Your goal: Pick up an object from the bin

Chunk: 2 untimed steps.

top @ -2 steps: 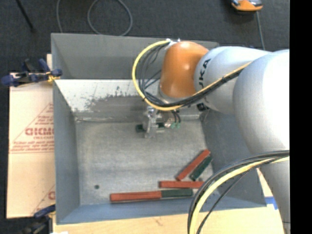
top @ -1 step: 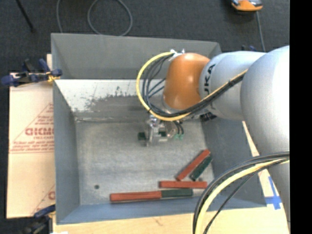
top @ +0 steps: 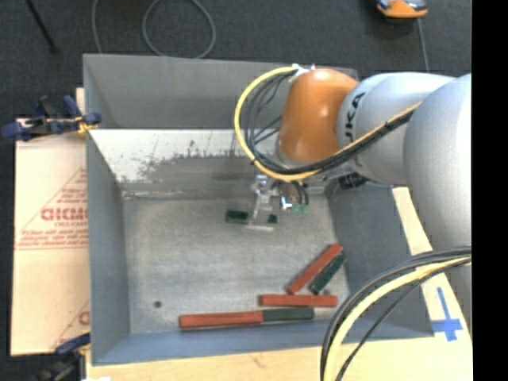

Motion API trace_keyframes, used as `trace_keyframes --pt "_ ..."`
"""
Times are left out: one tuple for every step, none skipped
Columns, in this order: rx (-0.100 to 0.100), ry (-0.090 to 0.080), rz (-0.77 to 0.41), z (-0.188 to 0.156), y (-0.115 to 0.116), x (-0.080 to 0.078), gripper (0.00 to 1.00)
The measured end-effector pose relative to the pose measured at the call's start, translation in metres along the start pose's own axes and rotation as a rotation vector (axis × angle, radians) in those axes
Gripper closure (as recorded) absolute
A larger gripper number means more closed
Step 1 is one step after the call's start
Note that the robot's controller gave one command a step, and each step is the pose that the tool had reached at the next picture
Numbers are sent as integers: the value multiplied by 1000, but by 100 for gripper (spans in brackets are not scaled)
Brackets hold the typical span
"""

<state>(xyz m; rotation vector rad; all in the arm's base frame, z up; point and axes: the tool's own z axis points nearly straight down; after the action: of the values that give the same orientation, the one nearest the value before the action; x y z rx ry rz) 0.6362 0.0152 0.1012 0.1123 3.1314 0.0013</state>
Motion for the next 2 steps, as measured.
trace_keyframes --pt "4 12 -60 21 -45 68 100" --pt "1 5 -62 20 -42 65 0"
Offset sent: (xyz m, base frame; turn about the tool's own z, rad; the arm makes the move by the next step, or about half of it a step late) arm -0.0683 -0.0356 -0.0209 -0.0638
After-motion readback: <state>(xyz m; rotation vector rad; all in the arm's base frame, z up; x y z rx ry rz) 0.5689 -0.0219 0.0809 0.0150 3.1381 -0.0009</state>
